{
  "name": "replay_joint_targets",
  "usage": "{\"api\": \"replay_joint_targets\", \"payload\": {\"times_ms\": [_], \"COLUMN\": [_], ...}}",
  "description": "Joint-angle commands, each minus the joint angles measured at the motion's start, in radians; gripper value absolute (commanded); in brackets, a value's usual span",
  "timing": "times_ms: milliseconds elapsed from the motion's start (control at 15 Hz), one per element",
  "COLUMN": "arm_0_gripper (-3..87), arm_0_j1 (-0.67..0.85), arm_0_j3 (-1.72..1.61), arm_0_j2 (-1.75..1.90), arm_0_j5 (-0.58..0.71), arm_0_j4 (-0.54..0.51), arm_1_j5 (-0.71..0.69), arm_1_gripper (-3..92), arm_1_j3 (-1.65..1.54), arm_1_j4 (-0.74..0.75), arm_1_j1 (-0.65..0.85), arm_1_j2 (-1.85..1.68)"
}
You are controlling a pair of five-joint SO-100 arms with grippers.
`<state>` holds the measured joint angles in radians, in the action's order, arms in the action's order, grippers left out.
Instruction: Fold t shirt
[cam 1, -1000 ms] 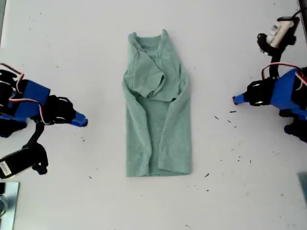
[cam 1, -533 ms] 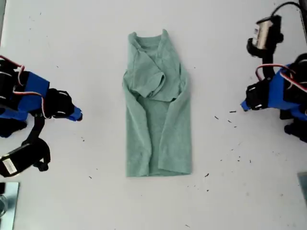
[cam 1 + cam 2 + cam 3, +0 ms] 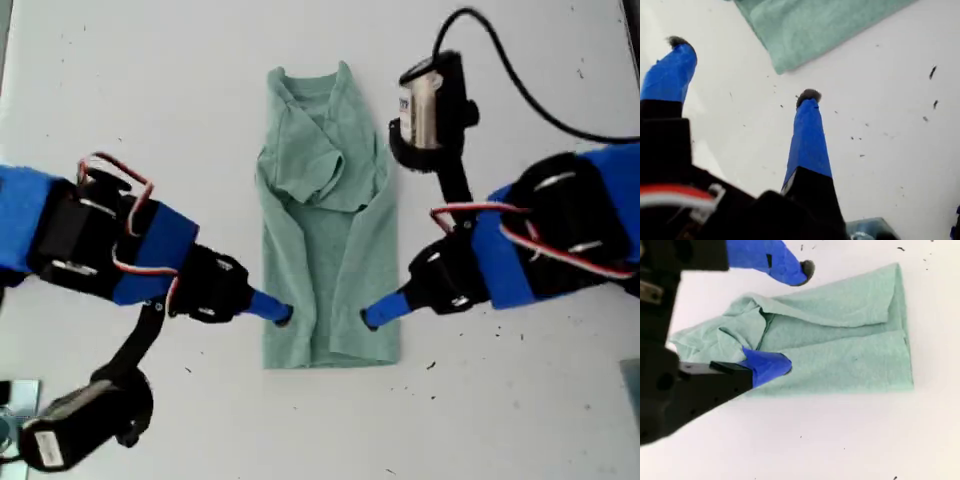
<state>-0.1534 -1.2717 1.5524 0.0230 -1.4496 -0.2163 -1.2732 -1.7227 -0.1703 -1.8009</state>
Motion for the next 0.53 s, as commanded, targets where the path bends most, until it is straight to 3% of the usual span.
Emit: {"api": "replay_joint_targets", "payload": {"times_ms": [0, 467], "arm_0_gripper": [25.9, 27.3], "arm_0_j1": [-0.043, -0.037], "arm_0_j3": [0.063, 0.179], "arm_0_j2": [-0.101, -0.495], "arm_0_j5": [-0.012, -0.002], "arm_0_j4": [0.081, 0.221], "arm_1_j5": [0.054, 0.046], "arm_1_gripper": [38.3, 34.9], "arm_1_j3": [0.06, 0.006], "arm_1_j4": [0.041, 0.282], "arm_1_j1": [-0.06, -0.046], "arm_1_j2": [0.1, 0.515]}}
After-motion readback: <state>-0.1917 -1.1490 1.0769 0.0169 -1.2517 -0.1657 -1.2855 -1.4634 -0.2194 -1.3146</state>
